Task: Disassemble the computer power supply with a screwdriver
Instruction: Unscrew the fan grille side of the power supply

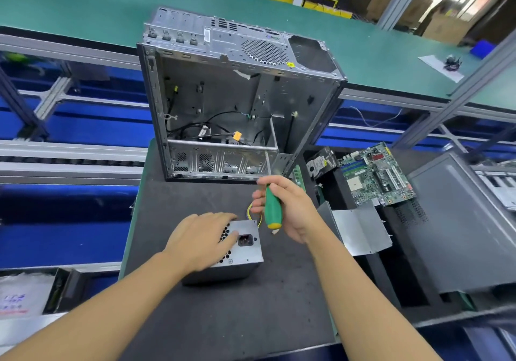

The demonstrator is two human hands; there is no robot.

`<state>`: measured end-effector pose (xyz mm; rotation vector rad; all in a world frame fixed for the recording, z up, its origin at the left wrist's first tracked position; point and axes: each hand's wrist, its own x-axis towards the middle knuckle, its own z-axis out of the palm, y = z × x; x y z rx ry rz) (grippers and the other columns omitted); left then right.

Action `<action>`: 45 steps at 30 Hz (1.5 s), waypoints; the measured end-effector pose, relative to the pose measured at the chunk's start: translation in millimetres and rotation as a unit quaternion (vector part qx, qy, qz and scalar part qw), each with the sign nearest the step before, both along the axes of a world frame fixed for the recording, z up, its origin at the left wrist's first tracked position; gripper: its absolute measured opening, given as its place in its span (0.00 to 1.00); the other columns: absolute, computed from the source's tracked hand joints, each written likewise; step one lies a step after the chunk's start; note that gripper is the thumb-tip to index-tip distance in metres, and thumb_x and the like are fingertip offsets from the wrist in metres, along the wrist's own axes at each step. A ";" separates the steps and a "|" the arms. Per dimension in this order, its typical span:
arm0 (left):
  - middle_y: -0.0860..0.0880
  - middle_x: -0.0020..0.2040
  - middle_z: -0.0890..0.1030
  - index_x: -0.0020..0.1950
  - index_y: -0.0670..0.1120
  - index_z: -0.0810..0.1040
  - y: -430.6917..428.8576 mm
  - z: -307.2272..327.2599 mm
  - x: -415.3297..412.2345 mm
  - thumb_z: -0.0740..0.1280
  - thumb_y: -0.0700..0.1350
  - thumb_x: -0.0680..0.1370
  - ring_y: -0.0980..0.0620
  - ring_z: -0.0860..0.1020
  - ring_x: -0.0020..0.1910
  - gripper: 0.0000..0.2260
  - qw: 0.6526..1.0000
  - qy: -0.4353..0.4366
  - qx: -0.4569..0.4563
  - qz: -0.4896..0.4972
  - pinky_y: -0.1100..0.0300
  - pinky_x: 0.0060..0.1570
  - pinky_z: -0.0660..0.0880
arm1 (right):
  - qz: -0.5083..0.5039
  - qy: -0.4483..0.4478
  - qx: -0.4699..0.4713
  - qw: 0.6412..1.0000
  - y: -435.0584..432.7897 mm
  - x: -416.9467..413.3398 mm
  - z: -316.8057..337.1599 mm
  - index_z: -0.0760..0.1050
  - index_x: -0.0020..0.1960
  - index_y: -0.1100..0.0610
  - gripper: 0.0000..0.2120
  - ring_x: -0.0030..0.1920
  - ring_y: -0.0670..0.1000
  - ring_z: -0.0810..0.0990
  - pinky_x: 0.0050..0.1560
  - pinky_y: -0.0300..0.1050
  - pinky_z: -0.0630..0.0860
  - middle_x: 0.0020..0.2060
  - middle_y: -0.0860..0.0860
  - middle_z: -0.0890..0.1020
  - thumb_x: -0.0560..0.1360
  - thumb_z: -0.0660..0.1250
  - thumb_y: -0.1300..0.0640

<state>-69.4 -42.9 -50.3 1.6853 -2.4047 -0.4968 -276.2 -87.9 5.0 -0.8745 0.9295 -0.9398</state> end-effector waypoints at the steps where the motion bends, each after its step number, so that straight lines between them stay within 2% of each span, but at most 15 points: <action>1: 0.60 0.66 0.77 0.70 0.59 0.70 0.9 0.2 0.4 0.52 0.59 0.81 0.56 0.75 0.63 0.19 1.000 0.006 -0.007 0.002 0.54 0.57 0.69 | -0.005 -0.026 0.011 1.000 1.9 1.3 3.4 0.78 0.57 0.63 0.17 0.41 0.60 0.81 0.45 0.53 0.81 0.42 0.63 0.81 0.82 0.51 0.65; 4: 0.61 0.63 0.79 0.68 0.58 0.72 5.8 0.9 1.6 0.54 0.54 0.82 0.56 0.76 0.61 0.16 0.999 0.025 -0.031 0.006 0.54 0.56 0.70 | 0.044 -0.084 0.024 0.995 11.4 3.3 13.6 0.71 0.66 0.66 0.24 0.47 0.66 0.81 0.50 0.57 0.80 0.47 0.68 0.79 0.74 0.50 0.67; 7: 0.59 0.63 0.78 0.68 0.57 0.71 8.3 4.0 2.8 0.56 0.49 0.81 0.55 0.76 0.60 0.16 0.997 0.059 -0.042 0.010 0.54 0.55 0.71 | 0.093 -0.121 -0.002 0.988 21.7 2.0 16.7 0.70 0.67 0.63 0.30 0.52 0.68 0.79 0.54 0.58 0.78 0.50 0.68 0.77 0.68 0.49 0.72; 10: 0.60 0.63 0.77 0.68 0.56 0.71 12.0 6.4 3.0 0.56 0.46 0.81 0.55 0.76 0.60 0.17 0.996 0.061 -0.055 -0.018 0.55 0.56 0.70 | 0.102 -0.076 -0.050 0.991 26.6 -2.7 15.5 0.68 0.66 0.57 0.31 0.51 0.64 0.81 0.54 0.53 0.79 0.49 0.64 0.79 0.69 0.51 0.80; 11: 0.61 0.63 0.76 0.68 0.56 0.71 13.8 6.5 3.1 0.56 0.45 0.81 0.56 0.75 0.60 0.16 0.996 0.062 -0.059 -0.024 0.56 0.58 0.68 | 0.098 -0.050 -0.070 0.991 27.5 -3.6 15.8 0.67 0.64 0.55 0.26 0.49 0.63 0.82 0.52 0.52 0.79 0.47 0.63 0.80 0.72 0.56 0.77; 14: 0.64 0.65 0.72 0.67 0.57 0.72 19.4 6.6 1.3 0.57 0.46 0.82 0.63 0.70 0.65 0.15 0.995 0.058 -0.082 -0.004 0.63 0.65 0.57 | 0.046 0.072 -0.098 0.992 28.1 -6.1 23.0 0.69 0.56 0.51 0.08 0.38 0.58 0.82 0.37 0.46 0.79 0.39 0.60 0.83 0.78 0.65 0.54; 16: 0.64 0.67 0.72 0.69 0.56 0.72 21.1 8.2 -3.4 0.57 0.44 0.82 0.64 0.68 0.67 0.17 0.993 0.071 -0.088 0.029 0.64 0.67 0.54 | -0.010 0.188 -0.109 0.976 27.3 -11.4 28.6 0.73 0.54 0.50 0.14 0.28 0.54 0.79 0.28 0.40 0.74 0.31 0.58 0.82 0.76 0.64 0.41; 18: 0.62 0.65 0.76 0.69 0.55 0.73 22.0 7.9 -7.9 0.55 0.42 0.83 0.59 0.71 0.64 0.17 0.990 0.101 -0.070 0.074 0.62 0.68 0.58 | -0.083 0.263 -0.126 0.953 26.9 -18.2 31.9 0.78 0.49 0.49 0.18 0.24 0.49 0.73 0.26 0.36 0.70 0.24 0.52 0.77 0.72 0.65 0.35; 21: 0.57 0.60 0.81 0.63 0.51 0.78 23.1 6.7 -9.9 0.55 0.41 0.83 0.53 0.78 0.58 0.15 0.973 0.173 -0.024 0.154 0.57 0.60 0.71 | -0.126 0.336 -0.175 0.917 26.6 -26.1 32.6 0.82 0.42 0.51 0.20 0.28 0.44 0.73 0.30 0.33 0.69 0.28 0.50 0.79 0.69 0.66 0.35; 24: 0.56 0.51 0.83 0.53 0.50 0.80 21.4 8.5 -6.1 0.55 0.37 0.82 0.58 0.79 0.52 0.16 0.927 0.294 -0.024 0.234 0.59 0.54 0.74 | -0.111 0.349 -0.200 0.909 27.3 -27.0 36.2 0.80 0.42 0.61 0.27 0.28 0.44 0.71 0.30 0.37 0.67 0.32 0.56 0.82 0.70 0.66 0.35; 29: 0.56 0.46 0.85 0.47 0.50 0.81 22.0 8.7 -1.7 0.55 0.34 0.80 0.59 0.81 0.51 0.17 0.886 0.387 -0.020 0.255 0.60 0.56 0.74 | -0.070 0.300 -0.194 0.931 26.9 -20.8 40.5 0.76 0.44 0.53 0.10 0.24 0.42 0.73 0.28 0.33 0.69 0.24 0.42 0.78 0.78 0.68 0.47; 33: 0.53 0.45 0.85 0.47 0.47 0.80 23.3 11.3 0.1 0.54 0.40 0.74 0.54 0.82 0.50 0.14 0.866 0.440 -0.010 0.236 0.53 0.57 0.75 | -0.056 0.284 -0.199 0.936 24.5 -10.6 44.9 0.74 0.48 0.53 0.08 0.24 0.48 0.74 0.27 0.40 0.72 0.27 0.46 0.79 0.78 0.68 0.50; 37: 0.55 0.46 0.84 0.48 0.51 0.79 23.6 12.2 1.3 0.54 0.44 0.75 0.56 0.81 0.50 0.14 0.894 0.403 0.015 0.194 0.52 0.54 0.75 | -0.032 0.305 -0.237 0.922 20.7 -4.3 49.9 0.66 0.48 0.43 0.10 0.26 0.44 0.79 0.26 0.37 0.72 0.37 0.49 0.83 0.77 0.69 0.49; 41: 0.65 0.49 0.82 0.50 0.58 0.79 21.7 7.2 -0.2 0.55 0.47 0.76 0.60 0.77 0.50 0.14 0.950 0.261 0.033 0.170 0.57 0.49 0.71 | -0.027 0.353 -0.290 0.889 21.8 -3.9 49.1 0.62 0.55 0.40 0.15 0.31 0.46 0.81 0.30 0.45 0.76 0.37 0.40 0.79 0.77 0.68 0.47; 45: 0.63 0.56 0.81 0.61 0.59 0.76 20.4 4.9 -4.0 0.57 0.45 0.77 0.57 0.77 0.55 0.16 0.989 0.111 -0.011 0.100 0.57 0.55 0.68 | -0.041 0.368 -0.319 0.872 25.9 -5.9 46.8 0.60 0.58 0.41 0.16 0.33 0.40 0.80 0.30 0.32 0.72 0.39 0.34 0.78 0.78 0.66 0.47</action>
